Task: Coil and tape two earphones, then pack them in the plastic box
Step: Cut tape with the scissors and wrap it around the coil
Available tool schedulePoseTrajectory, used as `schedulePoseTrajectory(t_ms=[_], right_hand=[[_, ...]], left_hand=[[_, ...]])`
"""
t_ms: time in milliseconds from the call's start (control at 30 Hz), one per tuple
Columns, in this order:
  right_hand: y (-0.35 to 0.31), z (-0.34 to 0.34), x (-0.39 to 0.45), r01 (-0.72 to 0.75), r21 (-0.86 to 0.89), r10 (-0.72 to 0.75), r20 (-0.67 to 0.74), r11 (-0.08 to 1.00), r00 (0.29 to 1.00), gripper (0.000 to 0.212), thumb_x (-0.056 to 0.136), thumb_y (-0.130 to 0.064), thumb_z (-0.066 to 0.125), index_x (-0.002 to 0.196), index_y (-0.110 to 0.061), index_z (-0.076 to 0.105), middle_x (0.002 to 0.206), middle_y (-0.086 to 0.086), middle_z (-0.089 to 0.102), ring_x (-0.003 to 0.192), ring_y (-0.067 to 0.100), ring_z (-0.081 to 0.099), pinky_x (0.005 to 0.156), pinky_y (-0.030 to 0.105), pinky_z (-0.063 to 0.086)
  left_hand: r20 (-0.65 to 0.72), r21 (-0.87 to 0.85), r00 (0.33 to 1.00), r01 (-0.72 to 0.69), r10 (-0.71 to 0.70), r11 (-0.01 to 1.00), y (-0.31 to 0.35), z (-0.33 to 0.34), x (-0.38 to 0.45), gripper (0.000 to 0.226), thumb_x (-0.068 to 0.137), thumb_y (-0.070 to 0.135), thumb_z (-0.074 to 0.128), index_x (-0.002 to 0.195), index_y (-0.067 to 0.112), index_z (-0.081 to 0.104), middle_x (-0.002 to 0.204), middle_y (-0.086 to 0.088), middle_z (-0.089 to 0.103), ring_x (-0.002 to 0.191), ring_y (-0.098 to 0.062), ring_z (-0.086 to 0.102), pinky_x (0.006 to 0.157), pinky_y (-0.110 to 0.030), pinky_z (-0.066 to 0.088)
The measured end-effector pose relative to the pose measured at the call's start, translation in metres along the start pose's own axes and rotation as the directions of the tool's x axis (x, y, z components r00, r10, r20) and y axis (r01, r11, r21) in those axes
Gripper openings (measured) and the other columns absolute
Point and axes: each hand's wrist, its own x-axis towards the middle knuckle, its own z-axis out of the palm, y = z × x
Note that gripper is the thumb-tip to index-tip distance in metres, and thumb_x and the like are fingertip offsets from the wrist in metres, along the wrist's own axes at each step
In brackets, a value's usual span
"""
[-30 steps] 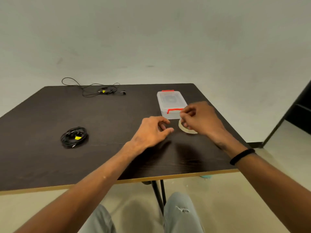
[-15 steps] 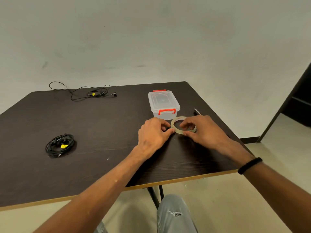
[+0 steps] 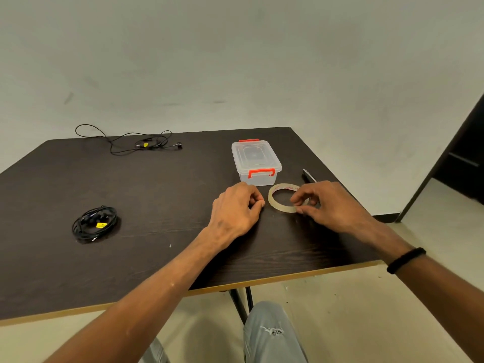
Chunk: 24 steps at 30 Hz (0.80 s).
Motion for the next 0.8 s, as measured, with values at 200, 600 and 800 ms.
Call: schedulePoseTrajectory(t_ms=[200,600,800], right_hand=[[0.013,-0.017,-0.009,-0.044,0.010,0.043,0.033,0.999,0.998,0.027,0.089,-0.014,0.082,0.111,-0.029,0.078,0.098,-0.018,0.073,0.083,0.000,0.061,0.067,0.010,0.039],[0.027,-0.019,-0.031,-0.336,-0.170,0.298,-0.215,0.926,0.930,0.016,0.088,-0.024,0.083,0.100,-0.015,0.079,0.096,0.007,0.077,0.092,0.028,0.070,0.087,0.044,0.059],[0.021,-0.033,-0.030,-0.461,-0.301,0.445,-0.126,0.835,0.887,0.021,0.077,-0.011,0.078,0.094,-0.015,0.066,0.100,0.016,0.067,0.088,0.037,0.063,0.072,0.038,0.055]], left_hand=[[-0.036,-0.023,0.998,0.042,-0.043,0.999,-0.026,-0.016,-0.004,0.007,0.095,0.034,0.068,0.095,0.029,0.072,0.095,0.011,0.063,0.086,-0.008,0.061,0.078,-0.034,0.055],[-0.020,-0.044,0.999,-0.051,0.050,0.998,-0.032,-0.018,-0.010,0.017,0.096,0.036,0.068,0.109,0.028,0.075,0.102,0.011,0.062,0.087,-0.002,0.060,0.085,-0.032,0.057],[-0.008,-0.037,0.997,-0.079,0.079,0.996,-0.032,-0.018,-0.011,0.019,0.098,0.036,0.066,0.113,0.029,0.074,0.105,0.010,0.061,0.090,-0.004,0.058,0.084,-0.026,0.053]])
